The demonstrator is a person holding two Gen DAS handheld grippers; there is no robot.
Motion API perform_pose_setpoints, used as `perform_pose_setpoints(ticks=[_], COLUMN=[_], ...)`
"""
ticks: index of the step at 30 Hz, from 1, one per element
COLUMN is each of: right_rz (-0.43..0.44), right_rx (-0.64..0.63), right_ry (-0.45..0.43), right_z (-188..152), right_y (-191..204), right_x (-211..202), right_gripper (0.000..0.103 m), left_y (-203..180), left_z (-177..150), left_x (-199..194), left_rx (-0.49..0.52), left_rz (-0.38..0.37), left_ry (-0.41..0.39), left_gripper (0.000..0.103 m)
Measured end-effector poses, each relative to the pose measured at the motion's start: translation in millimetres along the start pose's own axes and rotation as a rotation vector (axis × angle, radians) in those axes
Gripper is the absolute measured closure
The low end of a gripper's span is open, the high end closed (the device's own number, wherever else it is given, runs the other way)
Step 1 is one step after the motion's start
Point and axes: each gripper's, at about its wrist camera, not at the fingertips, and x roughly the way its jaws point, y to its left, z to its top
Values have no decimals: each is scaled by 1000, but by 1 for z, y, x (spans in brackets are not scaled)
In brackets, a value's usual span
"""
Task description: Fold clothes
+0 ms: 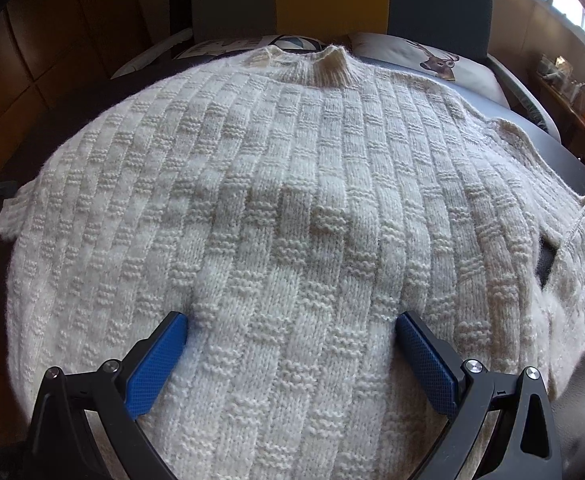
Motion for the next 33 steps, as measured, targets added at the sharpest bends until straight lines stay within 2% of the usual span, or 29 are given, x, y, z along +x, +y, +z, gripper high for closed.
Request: perform_pose_setpoints(ticks=[2,6,7,8,9,10,12,15,17,21,22,23,24,26,27,28,30,32,33], right_rz=[5,1,0,-2,-4,-5,-4,-16,-31,-109,-116,-83,-42,-31,-36,-38,-35,-30,-27], right_rx=[-6,-10,-8,-7,-7,-5,1,-22,-44,-85,-77,-38,13,17,7,7,6,5,4], right_ry=[-7,-18,-18,-16,-12,-4,20,-17,-41,19,58,73,59,32,15,1,-19,-37,-43], right_z=[-2,-1,-1,0,1,3,9,30,45,67,67,65,64,60,57,55,52,49,48], right_y=[-2,-3,-3,-3,-3,-3,-3,-2,-1,-5,-8,-15,-23,-27,-26,-26,-27,-29,-29], right_x=[-2,-6,-6,-6,-6,-6,-9,-19,-22,8,21,28,29,28,27,27,26,25,24], right_gripper=[0,0,0,0,0,0,0,0,0,0,0,0,0,0,0,0,0,0,0], left_y=[-3,-5,-5,1,8,18,35,82,106,137,137,136,136,134,134,133,101,66,44], left_z=[-2,-19,-24,-25,-26,-17,9,18,21,30,32,33,35,39,41,43,69,97,115], left_x=[13,9,7,5,3,7,10,2,5,2,-7,-18,-28,-48,-58,-68,-66,-43,-24], left_rx=[7,19,22,-7,-40,-86,-192,-368,-412,-462,-467,-471,-474,-481,-485,-488,-318,-151,-70], left_rz=[57,80,79,74,68,53,46,99,140,208,175,138,101,27,-10,-47,-62,-20,-34], left_ry=[20,-78,-99,-108,-116,-123,-153,-192,-180,-168,-200,-233,-267,-333,-367,-400,-352,-272,-223], left_gripper=[76,74,79,85,97,99,100,100,100,100,100,99,99,99,94,85,83,82,82])
